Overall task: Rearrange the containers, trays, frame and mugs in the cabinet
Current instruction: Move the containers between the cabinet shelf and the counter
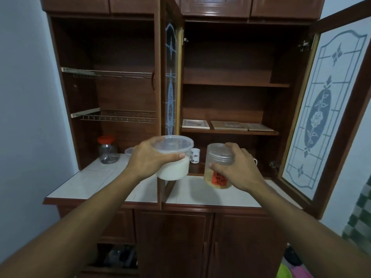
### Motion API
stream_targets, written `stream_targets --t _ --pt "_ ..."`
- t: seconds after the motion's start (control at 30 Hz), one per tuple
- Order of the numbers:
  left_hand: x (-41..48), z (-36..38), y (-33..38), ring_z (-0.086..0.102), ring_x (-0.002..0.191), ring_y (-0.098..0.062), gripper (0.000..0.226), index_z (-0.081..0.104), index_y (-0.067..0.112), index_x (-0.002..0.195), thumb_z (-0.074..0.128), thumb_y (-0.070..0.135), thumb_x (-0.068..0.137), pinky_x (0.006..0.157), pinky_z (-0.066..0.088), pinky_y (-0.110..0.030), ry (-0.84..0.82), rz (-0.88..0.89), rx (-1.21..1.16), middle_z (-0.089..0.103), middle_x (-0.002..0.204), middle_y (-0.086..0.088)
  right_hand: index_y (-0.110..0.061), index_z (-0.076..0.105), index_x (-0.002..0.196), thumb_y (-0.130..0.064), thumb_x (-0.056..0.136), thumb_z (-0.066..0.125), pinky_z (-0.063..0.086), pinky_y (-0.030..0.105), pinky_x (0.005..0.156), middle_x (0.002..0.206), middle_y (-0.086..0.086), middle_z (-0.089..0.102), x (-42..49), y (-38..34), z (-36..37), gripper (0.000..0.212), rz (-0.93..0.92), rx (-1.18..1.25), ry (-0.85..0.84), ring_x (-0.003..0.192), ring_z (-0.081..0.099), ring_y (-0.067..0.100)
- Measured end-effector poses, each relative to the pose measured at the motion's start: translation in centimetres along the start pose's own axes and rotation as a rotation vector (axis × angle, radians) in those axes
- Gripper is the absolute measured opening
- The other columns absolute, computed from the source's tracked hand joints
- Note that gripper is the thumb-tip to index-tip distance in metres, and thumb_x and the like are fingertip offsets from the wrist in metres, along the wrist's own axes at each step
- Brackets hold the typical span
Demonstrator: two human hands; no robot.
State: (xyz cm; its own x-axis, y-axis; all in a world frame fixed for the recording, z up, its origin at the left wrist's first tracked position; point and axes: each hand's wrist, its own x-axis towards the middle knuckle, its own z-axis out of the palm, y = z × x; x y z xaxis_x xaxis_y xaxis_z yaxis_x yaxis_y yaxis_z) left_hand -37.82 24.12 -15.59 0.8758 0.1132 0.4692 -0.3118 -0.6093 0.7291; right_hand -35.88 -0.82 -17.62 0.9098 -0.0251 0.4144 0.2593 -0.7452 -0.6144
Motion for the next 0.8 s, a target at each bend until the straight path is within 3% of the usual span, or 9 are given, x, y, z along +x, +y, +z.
stream_targets --t 0.27,0.47,0.67,0.8 --pt "1.0 -5.0 -4.8 0.057 0.111 -0.014 0.095 0.058 0.023 0.131 0.078 0.067 0.051 0.094 0.050 -0.033 0.015 -0.027 0.030 0.063 0.125 0.004 -0.030 0.035 0.142 -0.049 0.074 0.077 0.045 0.034 0.088 0.129 -0.001 0.044 -0.2 -5.4 4.6 0.082 -0.020 0.061 -0.032 0.110 0.047 0.014" --pt "2.2 -9.6 -8.9 0.054 0.106 -0.010 0.100 0.056 0.024 0.134 0.075 0.070 0.047 0.091 0.049 -0.029 -0.004 -0.011 0.035 0.060 0.129 0.003 -0.031 0.034 0.143 -0.051 0.075 0.076 0.041 0.031 0.087 0.134 -0.001 0.043 -0.6 -10.2 8.9 0.082 0.002 0.055 -0.014 0.106 0.042 0.012" --pt "2.7 -13.6 -12.5 0.052 0.102 -0.009 0.102 0.056 0.024 0.133 0.070 0.073 0.045 0.086 0.048 -0.026 0.003 -0.018 0.060 0.061 0.126 0.004 -0.030 0.035 0.142 -0.052 0.075 0.075 0.042 0.031 0.085 0.136 0.002 0.044 -1.2 -14.2 13.2 0.081 0.006 0.048 0.001 0.119 0.049 0.021" --pt "3.2 -14.9 -14.7 0.055 0.106 -0.011 0.101 0.056 0.024 0.133 0.073 0.073 0.047 0.091 0.050 -0.030 0.008 -0.034 0.066 0.061 0.127 0.004 -0.030 0.033 0.144 -0.051 0.075 0.076 0.043 0.031 0.086 0.140 0.002 0.042 -1.1 -15.7 15.5 0.083 0.017 0.047 -0.025 0.122 0.048 0.022"
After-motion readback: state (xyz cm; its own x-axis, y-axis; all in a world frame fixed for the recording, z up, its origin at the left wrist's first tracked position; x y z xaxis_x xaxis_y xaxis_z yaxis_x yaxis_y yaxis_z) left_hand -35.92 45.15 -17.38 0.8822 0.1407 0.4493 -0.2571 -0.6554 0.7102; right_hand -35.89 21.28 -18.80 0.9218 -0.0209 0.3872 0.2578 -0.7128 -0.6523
